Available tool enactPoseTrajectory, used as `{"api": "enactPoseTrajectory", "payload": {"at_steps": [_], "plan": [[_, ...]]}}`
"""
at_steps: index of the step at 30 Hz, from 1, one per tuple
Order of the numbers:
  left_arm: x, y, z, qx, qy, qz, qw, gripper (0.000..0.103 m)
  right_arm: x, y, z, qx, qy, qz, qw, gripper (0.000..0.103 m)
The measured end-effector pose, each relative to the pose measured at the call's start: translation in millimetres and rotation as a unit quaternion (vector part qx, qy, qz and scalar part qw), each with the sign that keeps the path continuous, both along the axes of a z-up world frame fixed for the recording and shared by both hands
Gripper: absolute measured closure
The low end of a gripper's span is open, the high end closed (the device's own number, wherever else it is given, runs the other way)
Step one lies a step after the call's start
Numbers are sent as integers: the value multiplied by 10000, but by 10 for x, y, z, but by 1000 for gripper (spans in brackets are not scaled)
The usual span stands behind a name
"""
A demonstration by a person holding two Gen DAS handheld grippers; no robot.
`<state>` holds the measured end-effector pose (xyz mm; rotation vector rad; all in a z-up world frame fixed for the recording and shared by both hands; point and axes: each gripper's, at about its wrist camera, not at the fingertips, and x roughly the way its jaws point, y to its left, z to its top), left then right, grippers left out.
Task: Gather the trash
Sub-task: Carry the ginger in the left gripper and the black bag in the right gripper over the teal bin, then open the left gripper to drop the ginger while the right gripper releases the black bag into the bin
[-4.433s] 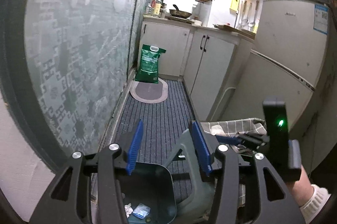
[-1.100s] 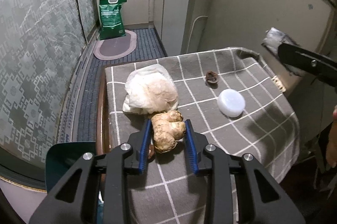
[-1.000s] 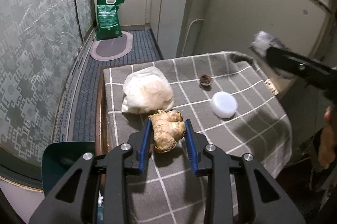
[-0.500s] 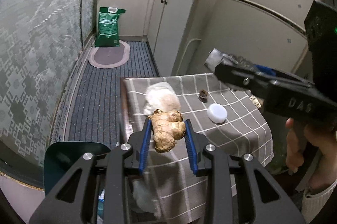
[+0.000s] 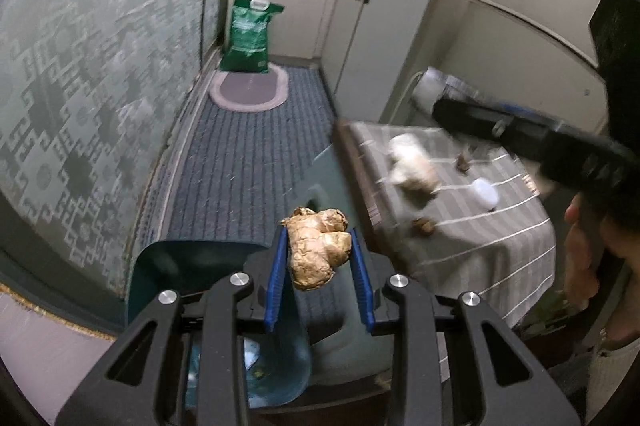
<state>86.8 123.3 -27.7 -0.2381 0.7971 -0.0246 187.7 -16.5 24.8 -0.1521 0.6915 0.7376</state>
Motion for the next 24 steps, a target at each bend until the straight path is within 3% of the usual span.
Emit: {"api": "enactPoseTrajectory", "payload": {"at_steps": [15,24], "plan": [[-171,566,-689,140,958,275,9949,70,-136,636,-61,-120,88,410,9990,29],[-273,688,-769,216,1084,262,9935,68,-184,971,-260,-378,333,613,9968,29]]}}
